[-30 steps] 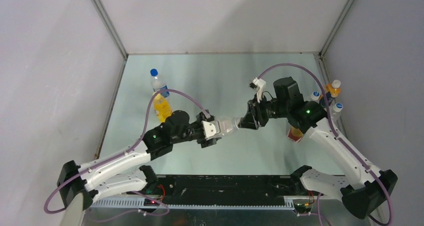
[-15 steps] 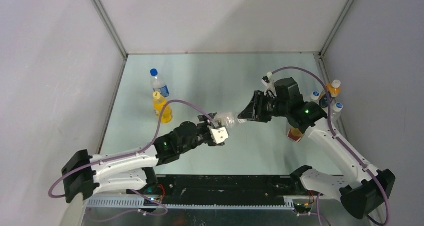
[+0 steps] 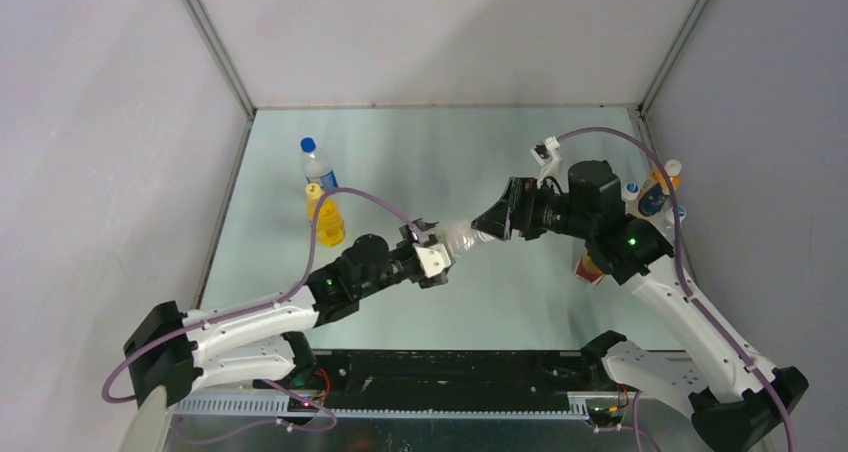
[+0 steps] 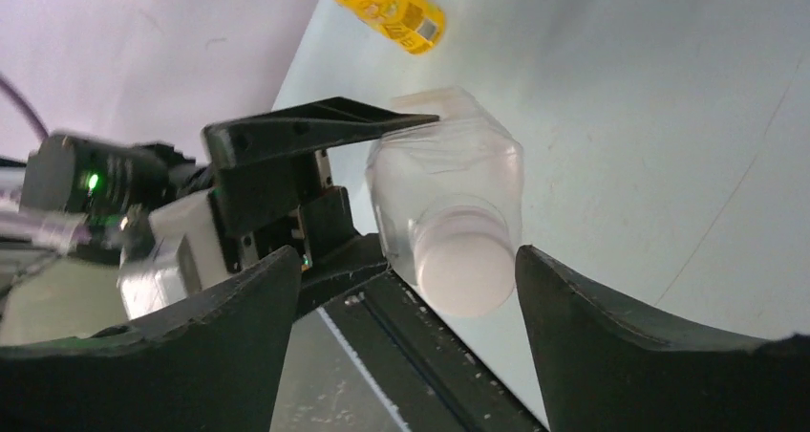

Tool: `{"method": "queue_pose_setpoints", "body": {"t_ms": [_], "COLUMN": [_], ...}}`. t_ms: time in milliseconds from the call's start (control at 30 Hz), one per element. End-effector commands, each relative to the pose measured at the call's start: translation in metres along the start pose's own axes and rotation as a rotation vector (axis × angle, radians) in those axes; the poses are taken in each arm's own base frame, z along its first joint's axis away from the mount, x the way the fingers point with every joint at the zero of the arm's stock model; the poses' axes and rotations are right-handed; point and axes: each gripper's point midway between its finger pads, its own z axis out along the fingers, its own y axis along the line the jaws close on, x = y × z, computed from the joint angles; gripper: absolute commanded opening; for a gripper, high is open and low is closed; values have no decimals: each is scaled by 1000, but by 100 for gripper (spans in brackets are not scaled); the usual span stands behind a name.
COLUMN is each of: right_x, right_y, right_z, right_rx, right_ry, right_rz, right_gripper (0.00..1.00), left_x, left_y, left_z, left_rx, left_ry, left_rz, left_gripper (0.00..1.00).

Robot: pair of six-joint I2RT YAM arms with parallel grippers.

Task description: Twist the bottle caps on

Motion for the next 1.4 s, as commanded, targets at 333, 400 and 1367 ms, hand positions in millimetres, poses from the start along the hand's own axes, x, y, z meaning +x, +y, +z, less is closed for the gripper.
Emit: {"method": "queue_pose_setpoints", "body": {"t_ms": [333, 400, 1367], "right_x": [21, 24, 48], "right_y": [16, 16, 30], "right_z": [-46, -51, -38], "right_rx": [-270, -285, -375], "right_ry": [81, 92, 214], "right_rz": [-901, -970, -1065], "right_gripper": [82, 81, 48], "left_x": [-39, -42, -64], "left_y": [-18, -21, -22], "left_z": [-26, -28, -30], "left_rx": [423, 457, 520], "left_ry": [-48, -46, -83], "left_rz": [-162, -163, -167], "left_gripper": [0, 0, 0]}}
